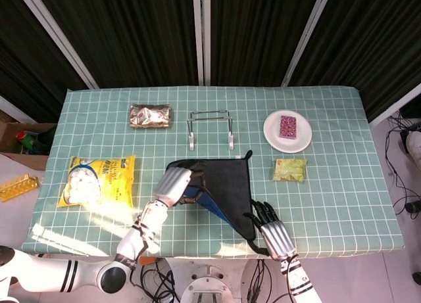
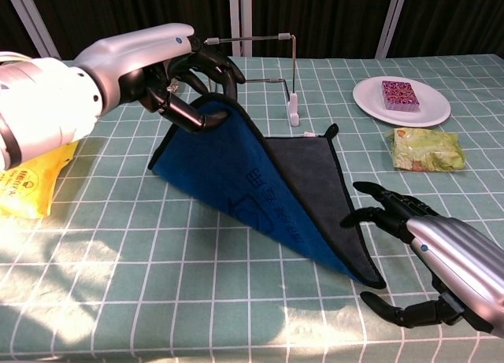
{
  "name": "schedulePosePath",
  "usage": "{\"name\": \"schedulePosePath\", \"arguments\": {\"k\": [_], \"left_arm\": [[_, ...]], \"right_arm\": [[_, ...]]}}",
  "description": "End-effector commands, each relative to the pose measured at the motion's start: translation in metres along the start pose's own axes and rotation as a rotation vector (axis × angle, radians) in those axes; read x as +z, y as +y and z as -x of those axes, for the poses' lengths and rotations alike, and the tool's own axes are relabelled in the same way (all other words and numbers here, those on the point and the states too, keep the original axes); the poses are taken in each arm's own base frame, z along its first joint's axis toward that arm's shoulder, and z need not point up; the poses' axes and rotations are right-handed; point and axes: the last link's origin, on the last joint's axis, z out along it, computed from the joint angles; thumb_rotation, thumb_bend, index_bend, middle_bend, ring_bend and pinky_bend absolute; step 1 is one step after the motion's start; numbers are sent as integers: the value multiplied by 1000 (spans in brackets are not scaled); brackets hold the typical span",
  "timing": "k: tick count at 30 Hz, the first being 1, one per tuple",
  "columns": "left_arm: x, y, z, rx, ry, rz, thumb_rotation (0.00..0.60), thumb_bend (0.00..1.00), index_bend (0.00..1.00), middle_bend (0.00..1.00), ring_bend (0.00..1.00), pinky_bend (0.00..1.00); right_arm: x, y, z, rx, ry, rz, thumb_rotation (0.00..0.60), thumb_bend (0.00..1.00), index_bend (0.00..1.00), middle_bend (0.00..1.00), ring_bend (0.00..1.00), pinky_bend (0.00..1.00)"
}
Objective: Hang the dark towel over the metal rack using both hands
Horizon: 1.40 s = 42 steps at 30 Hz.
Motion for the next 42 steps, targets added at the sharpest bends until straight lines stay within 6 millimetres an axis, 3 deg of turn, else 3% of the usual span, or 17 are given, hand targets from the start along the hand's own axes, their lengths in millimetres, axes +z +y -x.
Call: {"name": "schedulePosePath", "arguments": {"k": [1, 8, 18, 26, 33, 37, 42], "left_arm": [[0, 0, 0, -6, -4, -3, 600, 535, 780, 199, 159, 211], [0, 0, -2, -17, -9, -4, 600, 536, 781, 199, 159, 211], [0, -2, -3, -22, -9, -8, 600, 536, 781, 199, 159, 211], [-1, -4, -10, -54, 7, -15, 600, 536, 781, 199, 159, 211], [3, -11, -27, -160, 43, -33, 600, 535, 783, 199, 159, 211], [12, -19, -40, -246, 85, -52, 600, 535, 798, 199, 159, 211], [40, -39, -79, -329, 170, -114, 600, 535, 804, 199, 159, 211]], "right_arm": [[2, 0, 2, 1, -3, 11, 600, 325, 455, 0, 0, 0], [9, -4, 4, 27, 22, 6, 600, 389, 559, 0, 0, 0], [10, -5, 3, 41, 48, 3, 600, 430, 594, 0, 0, 0], [17, -1, -4, 51, 98, 22, 600, 477, 816, 0, 0, 0], [43, 4, -39, 133, 221, 36, 600, 497, 962, 62, 0, 0], [71, 5, -73, 162, 284, 28, 600, 552, 1000, 116, 0, 0], [113, -1, -113, 184, 308, 21, 600, 565, 1000, 120, 0, 0]]}}
